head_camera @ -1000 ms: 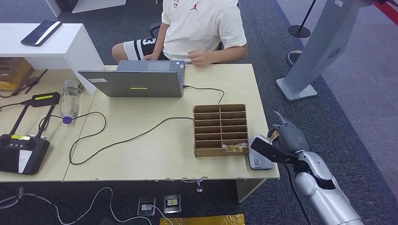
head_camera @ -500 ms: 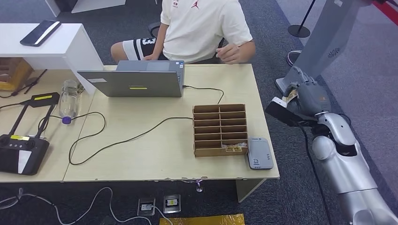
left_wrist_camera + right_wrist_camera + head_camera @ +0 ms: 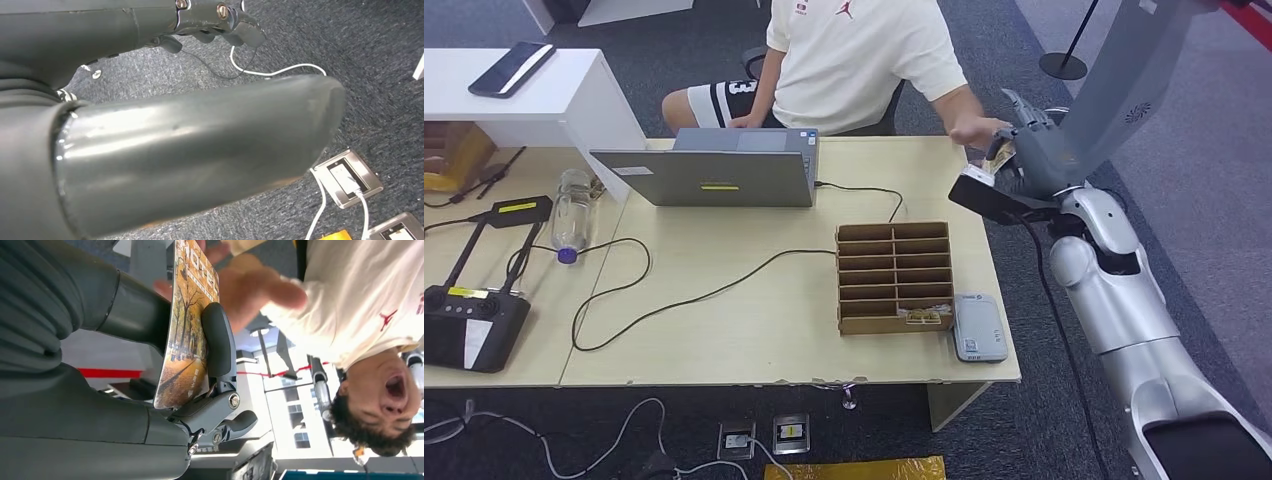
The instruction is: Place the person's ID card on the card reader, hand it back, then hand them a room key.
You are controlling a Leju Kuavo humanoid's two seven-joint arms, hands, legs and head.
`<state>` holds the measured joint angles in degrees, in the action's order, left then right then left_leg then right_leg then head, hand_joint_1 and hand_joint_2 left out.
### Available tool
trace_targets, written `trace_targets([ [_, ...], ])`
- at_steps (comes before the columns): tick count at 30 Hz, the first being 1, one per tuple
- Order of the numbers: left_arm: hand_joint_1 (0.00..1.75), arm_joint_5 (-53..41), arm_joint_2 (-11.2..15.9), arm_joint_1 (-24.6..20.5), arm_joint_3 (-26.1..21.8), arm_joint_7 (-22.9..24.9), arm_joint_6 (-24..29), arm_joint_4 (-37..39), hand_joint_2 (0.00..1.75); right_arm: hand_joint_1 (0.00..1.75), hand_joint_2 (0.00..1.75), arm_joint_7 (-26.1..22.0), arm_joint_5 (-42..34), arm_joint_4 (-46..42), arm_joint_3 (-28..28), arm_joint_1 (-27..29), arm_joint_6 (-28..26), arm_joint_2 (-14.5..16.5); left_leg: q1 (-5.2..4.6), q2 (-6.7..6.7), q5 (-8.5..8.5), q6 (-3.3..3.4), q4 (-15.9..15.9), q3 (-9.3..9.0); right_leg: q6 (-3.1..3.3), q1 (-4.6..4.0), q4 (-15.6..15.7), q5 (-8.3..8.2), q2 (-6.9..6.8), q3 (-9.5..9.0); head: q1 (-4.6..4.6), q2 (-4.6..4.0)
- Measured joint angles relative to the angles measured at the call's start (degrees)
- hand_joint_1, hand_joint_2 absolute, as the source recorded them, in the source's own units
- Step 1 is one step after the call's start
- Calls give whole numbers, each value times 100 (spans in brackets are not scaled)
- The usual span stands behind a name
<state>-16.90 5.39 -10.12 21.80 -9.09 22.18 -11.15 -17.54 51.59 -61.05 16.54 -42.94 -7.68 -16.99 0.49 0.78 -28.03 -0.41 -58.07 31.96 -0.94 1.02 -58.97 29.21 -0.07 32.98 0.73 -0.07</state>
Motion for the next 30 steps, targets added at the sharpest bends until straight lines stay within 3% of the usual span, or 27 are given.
trace_targets([
  [9,0,-9,-5,2,5,0,-2,-15,0,175,175,-11,-4,787,305,-109,-225,447,0,0,0,0,0,2,1,0,1,1,-2,2,0,0],
  [22,0,-8,-5,91,84,-26,18,-14,0,174,175,1,-33,1473,506,-285,-362,658,0,0,0,0,0,1,1,0,2,1,-1,3,1,0],
  [23,0,-4,-5,97,90,-31,18,-14,0,163,175,2,-38,1488,512,-286,-373,661,-1,0,0,0,0,2,1,0,2,1,-1,4,1,0],
  [26,0,20,-5,115,94,-46,26,-13,0,39,175,3,-59,1552,522,-288,-446,673,0,0,0,0,0,2,1,0,2,1,1,5,-1,0],
  [27,0,28,-5,120,95,-49,29,-13,0,6,175,3,-65,1580,527,-288,-482,680,0,0,-1,0,0,2,1,0,2,1,2,6,-1,0],
  [30,0,55,-5,131,96,-58,35,-13,0,0,175,3,-89,1675,553,-287,-610,700,0,0,-1,-1,0,2,2,0,2,2,3,7,0,0],
])
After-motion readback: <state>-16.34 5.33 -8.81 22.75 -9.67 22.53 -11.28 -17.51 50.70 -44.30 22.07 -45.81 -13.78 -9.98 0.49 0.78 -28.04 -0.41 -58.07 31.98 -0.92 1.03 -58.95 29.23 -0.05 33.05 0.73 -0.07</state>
